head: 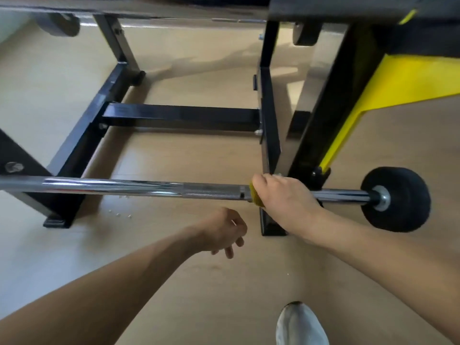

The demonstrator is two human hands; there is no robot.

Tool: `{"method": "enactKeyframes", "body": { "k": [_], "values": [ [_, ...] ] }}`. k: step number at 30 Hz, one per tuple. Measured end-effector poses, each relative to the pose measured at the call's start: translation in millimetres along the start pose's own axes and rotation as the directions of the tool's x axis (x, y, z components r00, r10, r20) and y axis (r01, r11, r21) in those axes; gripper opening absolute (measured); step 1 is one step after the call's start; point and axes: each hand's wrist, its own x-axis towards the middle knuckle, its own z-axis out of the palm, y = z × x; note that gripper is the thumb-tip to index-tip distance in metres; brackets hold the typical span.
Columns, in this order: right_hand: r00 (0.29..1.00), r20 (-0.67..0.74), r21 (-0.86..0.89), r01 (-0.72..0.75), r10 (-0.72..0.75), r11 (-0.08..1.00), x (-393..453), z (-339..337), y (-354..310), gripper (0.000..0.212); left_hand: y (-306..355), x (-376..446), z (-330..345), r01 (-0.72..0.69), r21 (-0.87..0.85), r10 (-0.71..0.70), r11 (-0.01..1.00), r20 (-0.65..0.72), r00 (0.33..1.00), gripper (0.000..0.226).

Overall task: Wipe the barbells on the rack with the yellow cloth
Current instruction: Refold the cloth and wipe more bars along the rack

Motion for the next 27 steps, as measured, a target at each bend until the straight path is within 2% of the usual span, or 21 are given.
{"method": "enactKeyframes", "body": {
  "k": [3,7,12,14,16,18,20,22,23,24,26,27],
  "values": [
    [0.993,0.028,0.035,-0.117,0.116,0.993,-17.5,-0.4,17.6,0.043,17.3,8.5,8.1,-0.089,0.021,0.089,0.996,-0.02,0.996,0.021],
    [0.988,0.083,0.092,-0.141,0.134,0.986,-34.4,-4.2,31.4,0.048,37.3,6.4,14.9,-0.212,0.012,0.212,0.977,-0.008,0.977,0.022],
    [0.958,0.201,0.236,-0.252,0.206,0.939,-51.7,-16.7,26.1,0.076,47.5,-11.1,20.6,-0.31,-0.002,0.309,0.951,0.033,0.95,0.016],
    [0.941,0.239,0.243,-0.296,0.239,0.924,-58.5,-28.9,19.9,0.068,51.2,-21.5,20.9,-0.393,-0.012,0.393,0.919,-0.027,0.919,0.014],
    [0.932,0.187,0.35,-0.359,0.311,0.865,-61.8,-46.6,14.9,0.044,56.0,-34.8,18.5,-0.485,-0.01,0.479,0.874,-0.135,0.867,0.017],
    [0.892,0.134,0.584,-0.423,0.432,0.693,-57.5,-65.4,10.6,0.028,57.7,-45.8,18.2,-0.537,-0.023,0.526,0.843,-0.175,0.832,0.042],
    [0.846,0.233,0.787,-0.454,0.48,0.418,-50.3,-75.1,11.6,0.035,57.4,-53.8,21.9,-0.534,-0.082,0.509,0.842,-0.208,0.835,0.064],
    [0.837,0.469,0.86,-0.506,0.281,0.072,-46.3,-81.3,13.7,0.05,56.0,-54.8,24.8,-0.533,-0.235,0.441,0.813,-0.349,0.827,0.067],
    [0.834,0.531,0.847,-0.524,0.151,-0.086,-45.9,-82.5,15.6,0.057,54.9,-53.6,24.0,-0.536,-0.31,0.398,0.785,-0.41,0.821,0.065],
    [0.824,0.561,0.818,-0.537,0.08,-0.206,-45.9,-82.3,18.9,0.06,54.1,-52.2,21.3,-0.533,-0.369,0.367,0.761,-0.431,0.824,0.063],
    [0.803,0.591,0.786,-0.551,0.081,-0.28,-44.6,-76.2,27.9,0.047,52.1,-51.0,14.5,-0.526,-0.39,0.38,0.756,-0.392,0.838,0.048],
    [0.792,0.606,0.776,-0.567,0.074,-0.276,-44.6,-73.9,31.9,0.041,50.9,-53.4,10.5,-0.537,-0.371,0.406,0.758,-0.377,0.833,0.037]
  ]
}}
